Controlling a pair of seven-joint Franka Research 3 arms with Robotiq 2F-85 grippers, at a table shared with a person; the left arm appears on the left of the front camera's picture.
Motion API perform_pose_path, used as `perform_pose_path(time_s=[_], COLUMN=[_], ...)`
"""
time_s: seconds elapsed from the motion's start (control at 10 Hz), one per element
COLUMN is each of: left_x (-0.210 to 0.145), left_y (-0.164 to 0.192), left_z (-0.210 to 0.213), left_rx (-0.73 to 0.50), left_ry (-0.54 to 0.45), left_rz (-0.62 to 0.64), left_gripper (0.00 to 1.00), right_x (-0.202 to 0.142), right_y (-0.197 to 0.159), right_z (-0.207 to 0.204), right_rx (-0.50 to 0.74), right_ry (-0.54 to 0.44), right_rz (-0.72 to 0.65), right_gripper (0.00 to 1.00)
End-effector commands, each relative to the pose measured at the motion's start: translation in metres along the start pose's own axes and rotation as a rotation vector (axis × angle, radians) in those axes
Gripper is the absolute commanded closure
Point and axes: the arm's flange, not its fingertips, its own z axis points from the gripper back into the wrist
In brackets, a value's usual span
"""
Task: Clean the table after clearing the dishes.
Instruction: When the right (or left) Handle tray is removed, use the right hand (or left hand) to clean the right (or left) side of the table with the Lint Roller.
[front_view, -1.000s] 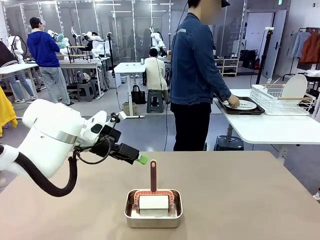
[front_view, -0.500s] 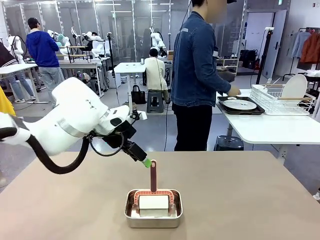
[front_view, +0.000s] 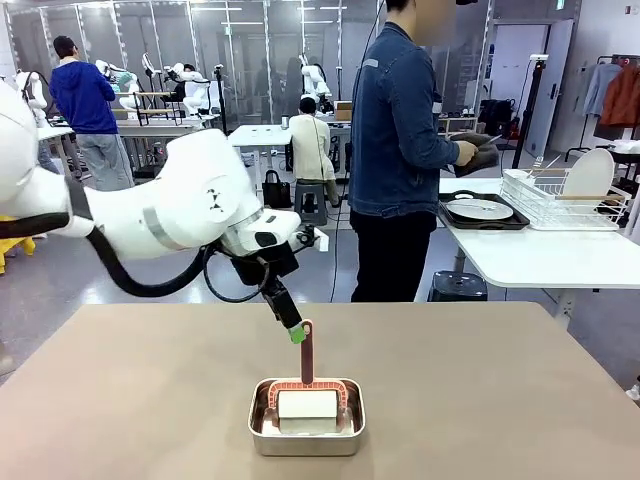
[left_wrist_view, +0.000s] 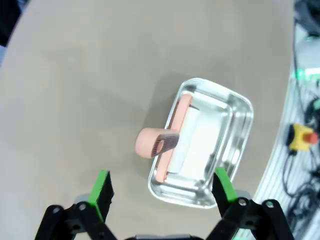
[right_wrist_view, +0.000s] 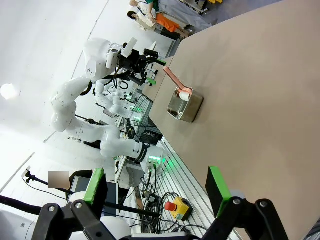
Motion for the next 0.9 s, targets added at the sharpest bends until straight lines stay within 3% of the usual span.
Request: perform_pose_path(time_s=[0.0,0.4,0.5,0.8], left_x=[0.028,0.036,0.04,0.048], left_y=[0.008,-0.001,-0.003,-0.005], left_z=[0.005,-0.012,-0.015,-0.024], left_rx=[-0.022,-0.086,-0.049,-0.064], left_ry=[0.089,0.214,0.266,0.297], left_rz=[-0.084,-0.294,-0.349,-0.416], left_gripper=[0.0,0.0,0.0,0.0], right_x=[-0.003,-0.003,-0.003,-0.003], right_y=[0.003,0.003,0.003,0.003], right_z=[0.001,0.001,0.001,0.001], right_rx=[0.002,0.002,0.002,0.002], right_ry=[0.016,0.016,0.016,0.016], right_rz=[0.02,0.02,0.02,0.02], right_gripper=[0.0,0.0,0.0,0.0])
